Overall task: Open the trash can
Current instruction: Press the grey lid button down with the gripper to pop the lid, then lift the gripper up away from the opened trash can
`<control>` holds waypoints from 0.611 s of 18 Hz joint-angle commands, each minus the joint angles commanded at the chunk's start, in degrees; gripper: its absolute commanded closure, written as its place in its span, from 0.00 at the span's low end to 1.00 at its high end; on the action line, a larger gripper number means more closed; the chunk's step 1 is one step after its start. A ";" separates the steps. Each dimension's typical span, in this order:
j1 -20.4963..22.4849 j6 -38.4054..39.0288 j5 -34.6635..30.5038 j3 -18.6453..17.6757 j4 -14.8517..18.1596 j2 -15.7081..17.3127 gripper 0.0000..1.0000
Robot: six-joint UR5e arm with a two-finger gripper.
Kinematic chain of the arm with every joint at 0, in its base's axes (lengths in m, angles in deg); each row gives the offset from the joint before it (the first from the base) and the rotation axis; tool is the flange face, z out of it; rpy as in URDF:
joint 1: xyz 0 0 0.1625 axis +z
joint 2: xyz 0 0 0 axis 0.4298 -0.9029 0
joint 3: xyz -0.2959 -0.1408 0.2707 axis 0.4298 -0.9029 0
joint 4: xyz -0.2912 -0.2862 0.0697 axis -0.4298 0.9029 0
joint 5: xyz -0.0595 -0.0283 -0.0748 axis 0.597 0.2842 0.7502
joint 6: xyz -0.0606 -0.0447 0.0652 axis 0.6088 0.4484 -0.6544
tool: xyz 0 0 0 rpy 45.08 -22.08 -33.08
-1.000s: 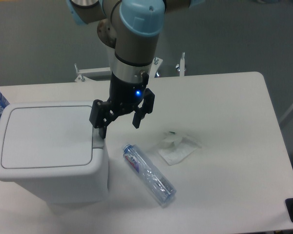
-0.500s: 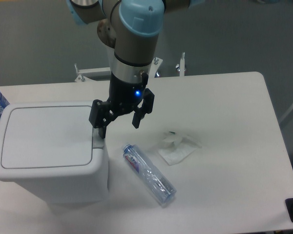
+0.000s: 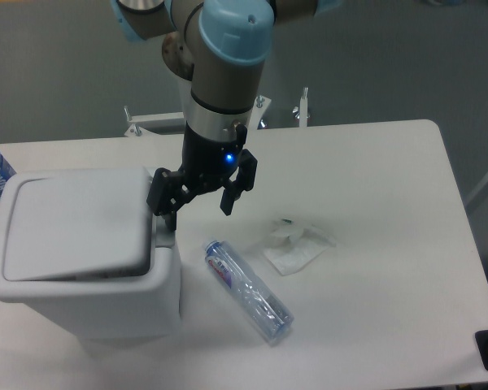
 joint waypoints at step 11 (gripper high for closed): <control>7.81 -28.43 -13.23 6.08 1.31 1.76 0.00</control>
